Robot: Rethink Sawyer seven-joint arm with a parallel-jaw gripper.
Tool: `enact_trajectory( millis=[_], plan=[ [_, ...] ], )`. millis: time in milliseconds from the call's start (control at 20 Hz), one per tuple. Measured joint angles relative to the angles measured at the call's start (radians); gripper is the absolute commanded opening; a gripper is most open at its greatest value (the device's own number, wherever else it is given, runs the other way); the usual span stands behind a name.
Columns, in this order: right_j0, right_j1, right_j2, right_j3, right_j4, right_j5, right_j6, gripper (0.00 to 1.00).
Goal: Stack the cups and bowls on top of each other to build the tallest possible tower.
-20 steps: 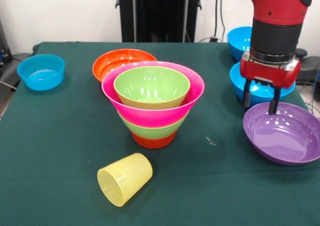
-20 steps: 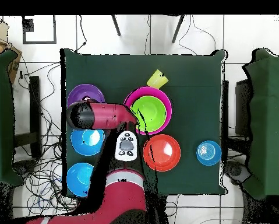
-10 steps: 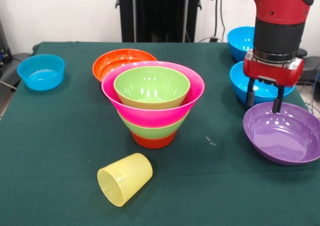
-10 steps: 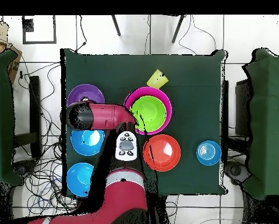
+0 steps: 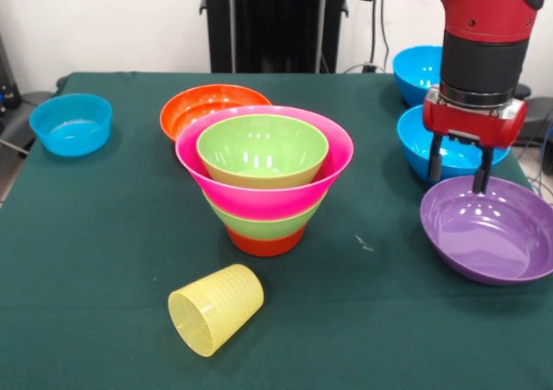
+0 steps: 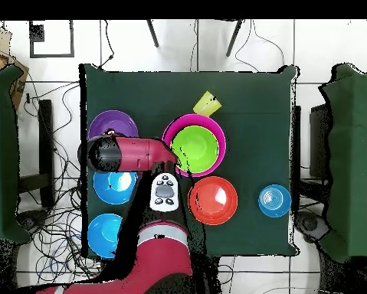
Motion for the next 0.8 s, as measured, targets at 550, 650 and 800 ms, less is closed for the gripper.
enact_trajectory(
  millis=[550,650,800],
  plan=[
    [0.051,0.000,-0.021,0.006,0.000,0.000,0.000,1.00],
    [0.063,0.000,-0.036,0.007,0.000,0.000,0.000,1.00],
    [0.069,0.000,-0.047,0.009,0.000,0.000,0.000,1.00]
  ],
)
